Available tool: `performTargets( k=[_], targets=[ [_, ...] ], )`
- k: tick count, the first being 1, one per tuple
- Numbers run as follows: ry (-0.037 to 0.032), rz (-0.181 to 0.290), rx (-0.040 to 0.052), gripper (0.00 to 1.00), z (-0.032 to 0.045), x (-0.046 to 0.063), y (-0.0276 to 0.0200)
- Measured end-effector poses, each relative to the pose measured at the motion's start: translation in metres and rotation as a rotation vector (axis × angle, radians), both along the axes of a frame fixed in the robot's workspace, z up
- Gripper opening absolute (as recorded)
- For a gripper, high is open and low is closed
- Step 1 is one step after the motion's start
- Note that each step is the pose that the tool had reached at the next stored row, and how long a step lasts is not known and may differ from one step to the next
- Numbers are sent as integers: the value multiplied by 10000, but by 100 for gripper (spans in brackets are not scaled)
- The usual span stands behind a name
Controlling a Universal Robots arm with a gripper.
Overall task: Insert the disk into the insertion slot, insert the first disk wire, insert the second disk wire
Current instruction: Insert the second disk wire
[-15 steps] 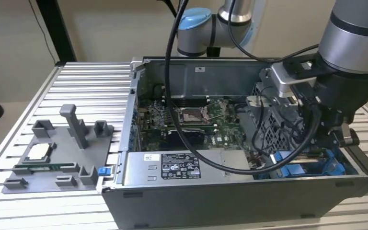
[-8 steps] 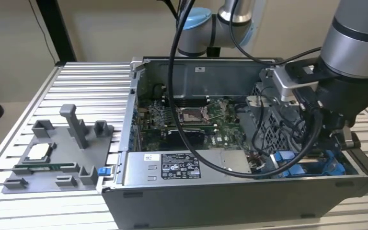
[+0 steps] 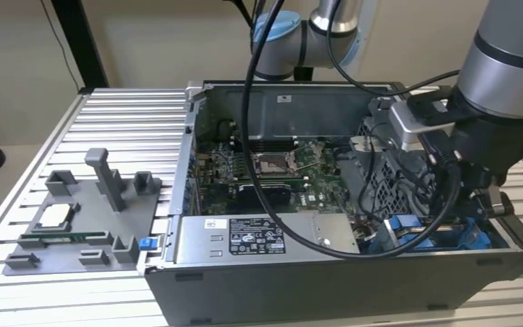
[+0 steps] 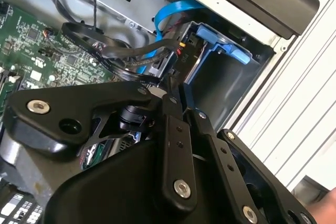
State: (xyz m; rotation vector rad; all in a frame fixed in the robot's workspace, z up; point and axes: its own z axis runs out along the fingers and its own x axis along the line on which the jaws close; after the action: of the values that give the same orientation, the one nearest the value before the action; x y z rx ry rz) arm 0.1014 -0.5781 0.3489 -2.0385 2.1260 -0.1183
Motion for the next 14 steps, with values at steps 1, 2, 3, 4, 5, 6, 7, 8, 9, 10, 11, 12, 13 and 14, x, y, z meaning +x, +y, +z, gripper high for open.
performTargets(
  k=[1, 2, 3, 4, 5, 6, 7, 8, 9, 10, 11, 12, 13, 14],
  targets=[
    [0, -1, -1, 0, 0, 1, 0],
    [0, 0, 0, 0, 0, 2, 0],
    [-1, 0, 0, 0, 0, 3, 0],
    [-1, 0, 1, 0, -1, 3, 0],
    [-1, 0, 1, 0, -1, 4, 0],
    [0, 0, 2, 0, -1, 4, 0],
    [0, 0, 0, 0, 0, 4, 0],
    [-1, 0, 0, 0, 0, 4, 0],
    [0, 0, -1, 0, -1, 4, 0],
    [-1, 0, -1, 0, -1, 4, 0],
    [-3, 0, -1, 0, -3, 4, 0],
    [-5, 1, 1, 0, -7, 5, 0],
    [-7, 1, 1, 0, -10, 5, 0],
    [-11, 2, 1, 0, -13, 5, 0]
  ],
)
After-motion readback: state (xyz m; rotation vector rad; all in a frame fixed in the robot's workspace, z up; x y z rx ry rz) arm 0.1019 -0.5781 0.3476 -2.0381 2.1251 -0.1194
